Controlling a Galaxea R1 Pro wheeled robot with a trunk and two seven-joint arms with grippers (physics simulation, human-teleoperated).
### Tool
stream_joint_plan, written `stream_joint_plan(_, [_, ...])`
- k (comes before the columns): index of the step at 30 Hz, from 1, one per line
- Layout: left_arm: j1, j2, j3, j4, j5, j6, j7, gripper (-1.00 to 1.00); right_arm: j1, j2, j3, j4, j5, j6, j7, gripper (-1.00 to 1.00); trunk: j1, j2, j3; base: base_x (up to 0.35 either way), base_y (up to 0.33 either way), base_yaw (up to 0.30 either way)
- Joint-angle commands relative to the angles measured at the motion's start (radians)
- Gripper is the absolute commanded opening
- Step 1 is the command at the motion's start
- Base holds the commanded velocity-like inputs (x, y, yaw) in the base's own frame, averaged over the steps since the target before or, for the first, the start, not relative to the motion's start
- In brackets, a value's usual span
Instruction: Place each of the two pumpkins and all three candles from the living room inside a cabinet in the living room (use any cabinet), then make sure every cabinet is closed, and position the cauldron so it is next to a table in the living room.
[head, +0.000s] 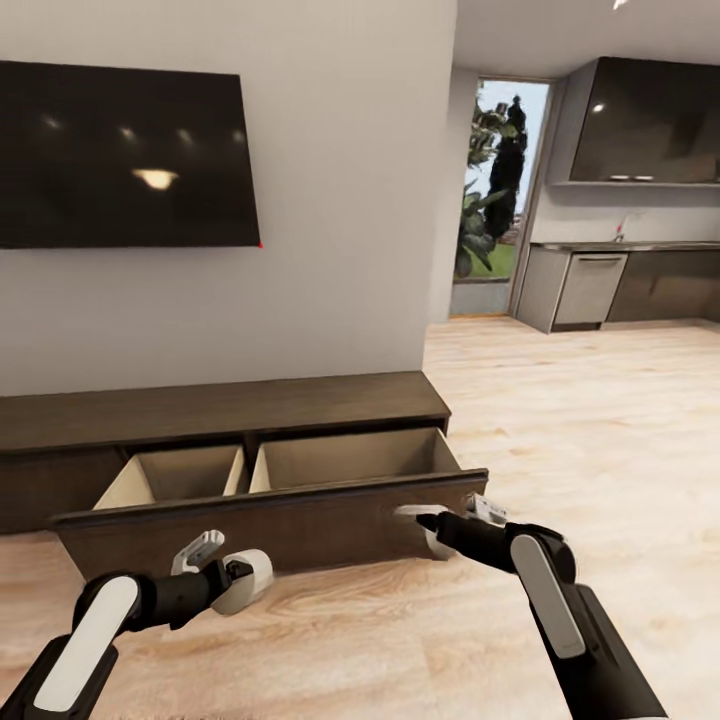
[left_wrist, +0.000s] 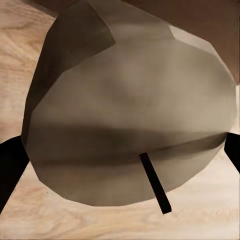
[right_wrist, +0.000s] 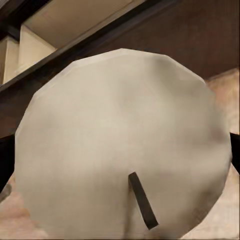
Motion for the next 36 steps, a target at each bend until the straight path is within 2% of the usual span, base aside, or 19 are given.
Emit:
stream_joint_plan(1, [0.0,0.0,-0.001,-0.003,0.012,0.002,0.027,-1.0,-0.001,-0.001,0.005,-0.004,-0.034,0.0,-0.117,-1.0,-0.004,0.007,0.001,0.0,0.0,0.23])
stream_joint_plan(4, [-0.001,-0.001,-0.002,-0.009,0.012,0.003,0.084,-1.0,-0.001,0.001,0.035,-0.021,-0.035,0.003,-0.354,-1.0,-0.016,0.028,0.007,0.0,0.0,0.227])
stream_joint_plan(5, [-0.001,-0.001,-0.003,-0.017,0.012,0.003,0.104,-1.0,-0.001,0.002,0.061,-0.036,-0.036,0.004,-0.45,-1.0,-0.02,0.035,0.01,0.0,0.0,0.223])
stream_joint_plan(9, [-0.001,0.0,-0.026,-0.038,0.011,0.002,0.149,-1.0,-0.001,0.015,0.147,-0.078,-0.046,0.008,-0.695,-1.0,-0.035,0.063,0.018,0.0,0.0,0.22])
stream_joint_plan(11, [-0.001,-0.001,-0.044,-0.049,0.009,0.002,0.178,-1.0,-0.001,0.029,0.177,-0.094,-0.05,0.008,-0.772,-1.0,-0.043,0.077,0.022,0.0,0.0,0.218])
stream_joint_plan(14, [0.0,0.0,-0.067,-0.081,0.009,0.002,0.193,-1.0,-0.001,0.044,0.209,-0.101,-0.053,0.009,-0.807,-1.0,-0.054,0.098,0.028,0.0,0.0,0.218])
stream_joint_plan(16, [0.0,-0.001,-0.099,-0.098,0.008,0.002,0.218,-1.0,-0.001,0.048,0.217,-0.103,-0.053,0.009,-0.812,-1.0,-0.062,0.112,0.032,0.0,0.0,0.217])
stream_joint_plan(17, [0.0,-0.003,-0.126,-0.114,0.009,0.002,0.246,-1.0,-0.001,0.05,0.219,-0.104,-0.052,0.009,-0.813,-1.0,-0.066,0.119,0.034,0.0,0.0,0.214])
stream_joint_plan(19, [0.0,-0.02,-0.155,-0.136,0.01,0.001,0.287,-1.0,-0.001,0.051,0.22,-0.103,-0.053,0.009,-0.813,-1.0,-0.073,0.133,0.038,0.0,0.0,0.197])
stream_joint_plan(24, [-0.01,-0.072,-0.176,-0.144,0.01,0.002,0.317,-1.0,-0.002,0.052,0.221,-0.108,-0.054,0.01,-0.811,-1.0,-0.092,0.168,0.047,0.0,0.0,0.166])
stream_joint_plan(27, [-0.078,-0.097,-0.188,-0.148,0.013,0.025,0.339,-1.0,-0.002,0.052,0.221,-0.121,-0.054,0.016,-0.813,-1.0,-0.104,0.189,0.053,0.0,0.0,0.157])
stream_joint_plan(30, [-0.11,-0.107,-0.21,-0.139,0.018,0.039,0.371,-1.0,-0.002,0.051,0.219,-0.125,-0.054,0.052,-0.813,-1.0,-0.115,0.21,0.058,0.0,0.0,0.154])
stream_joint_plan(36, [-0.119,-0.118,-0.265,-0.138,0.015,0.041,0.383,-1.0,-0.002,0.051,0.219,-0.126,-0.054,0.068,-0.806,-1.0,-0.138,0.252,0.069,0.0,0.0,0.154])
